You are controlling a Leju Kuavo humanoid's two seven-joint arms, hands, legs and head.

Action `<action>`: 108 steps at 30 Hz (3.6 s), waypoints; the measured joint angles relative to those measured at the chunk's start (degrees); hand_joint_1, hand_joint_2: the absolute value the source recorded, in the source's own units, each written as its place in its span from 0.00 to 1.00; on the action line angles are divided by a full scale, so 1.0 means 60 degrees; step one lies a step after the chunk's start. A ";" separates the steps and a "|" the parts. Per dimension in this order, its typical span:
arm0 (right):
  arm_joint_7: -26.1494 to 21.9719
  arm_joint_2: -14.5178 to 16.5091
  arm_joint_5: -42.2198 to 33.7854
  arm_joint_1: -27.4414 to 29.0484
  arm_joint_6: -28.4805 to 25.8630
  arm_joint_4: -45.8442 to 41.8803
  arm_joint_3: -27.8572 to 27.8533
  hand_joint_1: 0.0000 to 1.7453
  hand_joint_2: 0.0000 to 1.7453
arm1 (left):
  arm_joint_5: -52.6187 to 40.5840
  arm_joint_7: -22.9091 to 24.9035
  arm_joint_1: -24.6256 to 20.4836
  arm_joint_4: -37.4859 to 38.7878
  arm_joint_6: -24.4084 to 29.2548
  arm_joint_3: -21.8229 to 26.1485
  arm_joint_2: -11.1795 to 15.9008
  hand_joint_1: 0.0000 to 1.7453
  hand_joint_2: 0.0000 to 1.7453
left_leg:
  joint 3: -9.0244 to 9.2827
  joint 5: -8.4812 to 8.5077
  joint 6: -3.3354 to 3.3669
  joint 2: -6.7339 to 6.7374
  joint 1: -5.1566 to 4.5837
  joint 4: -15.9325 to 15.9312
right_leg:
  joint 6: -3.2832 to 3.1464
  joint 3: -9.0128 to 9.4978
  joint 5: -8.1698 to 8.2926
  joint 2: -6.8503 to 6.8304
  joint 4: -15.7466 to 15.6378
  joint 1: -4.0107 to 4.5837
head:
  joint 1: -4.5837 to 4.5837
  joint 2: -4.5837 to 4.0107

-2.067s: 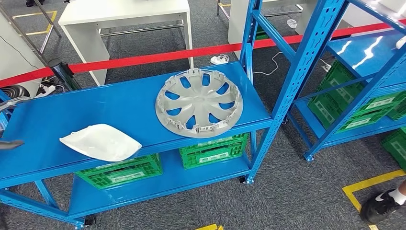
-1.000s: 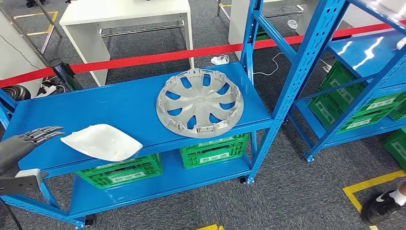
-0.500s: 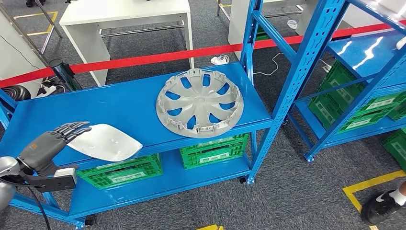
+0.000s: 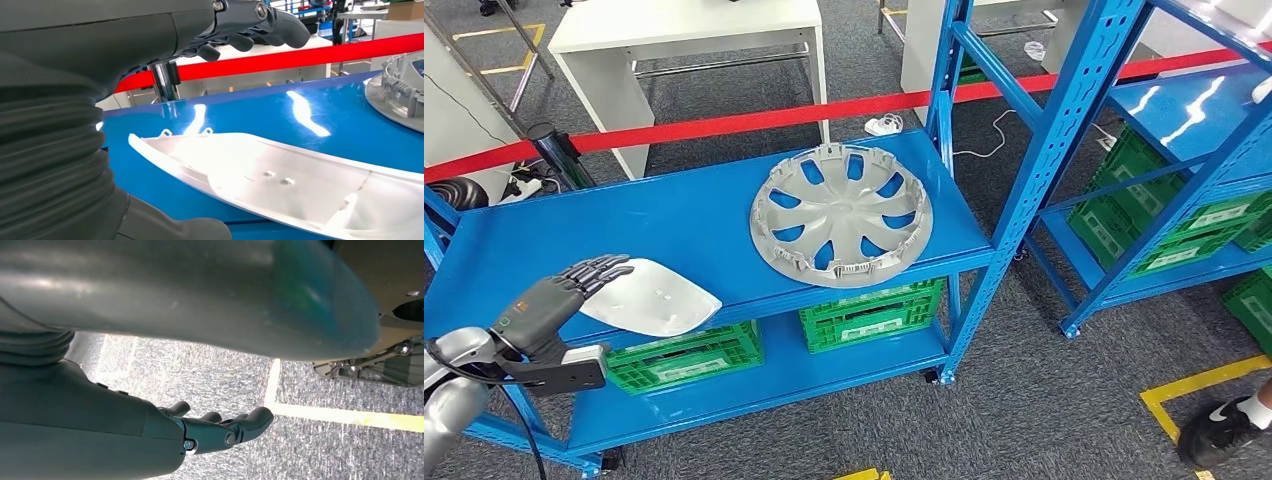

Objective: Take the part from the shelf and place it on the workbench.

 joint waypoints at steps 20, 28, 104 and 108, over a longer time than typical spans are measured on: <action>0.0070 0.0000 0.0103 -0.0008 0.0016 0.0000 -0.0064 0.00 0.00 | -0.0647 -0.0301 -0.0761 0.2332 0.0571 -0.0891 -0.1927 0.00 1.00 | 0.0000 -0.0001 0.0001 -0.0002 -0.0002 0.0003 | 0.0003 0.0001 0.0003 -0.0002 -0.0002 -0.0003 | 0.0000 0.0000; 0.0085 0.0000 0.0137 -0.0004 0.0016 0.0000 -0.0186 0.00 0.00 | -0.0947 0.0028 -0.1030 0.3070 0.0942 -0.1252 -0.2442 1.00 1.00 | 0.0000 -0.0002 0.0003 -0.0001 -0.0001 0.0003 | 0.0003 0.0001 0.0003 -0.0001 -0.0002 -0.0003 | 0.0000 0.0000; 0.0256 -0.0085 0.1169 0.0107 0.0296 0.0000 -0.0142 0.00 0.00 | 0.9281 -0.1339 0.4392 -0.5036 -0.3589 0.2678 -0.5438 1.00 1.00 | 0.0088 -0.0109 0.0141 -0.0030 -0.0037 0.0006 | 0.0122 0.0142 -0.0113 -0.0059 -0.0013 -0.0064 | 0.0000 0.0000; 0.0427 -0.0051 0.1399 0.0116 0.0436 0.0000 -0.0113 0.00 0.00 | 0.8901 -0.1340 0.4653 -0.5417 -0.3625 0.2682 -0.5531 1.00 1.00 | 0.0088 -0.0111 0.0142 -0.0030 -0.0038 0.0007 | 0.0123 0.0142 -0.0114 -0.0058 -0.0013 -0.0066 | 0.0000 0.0000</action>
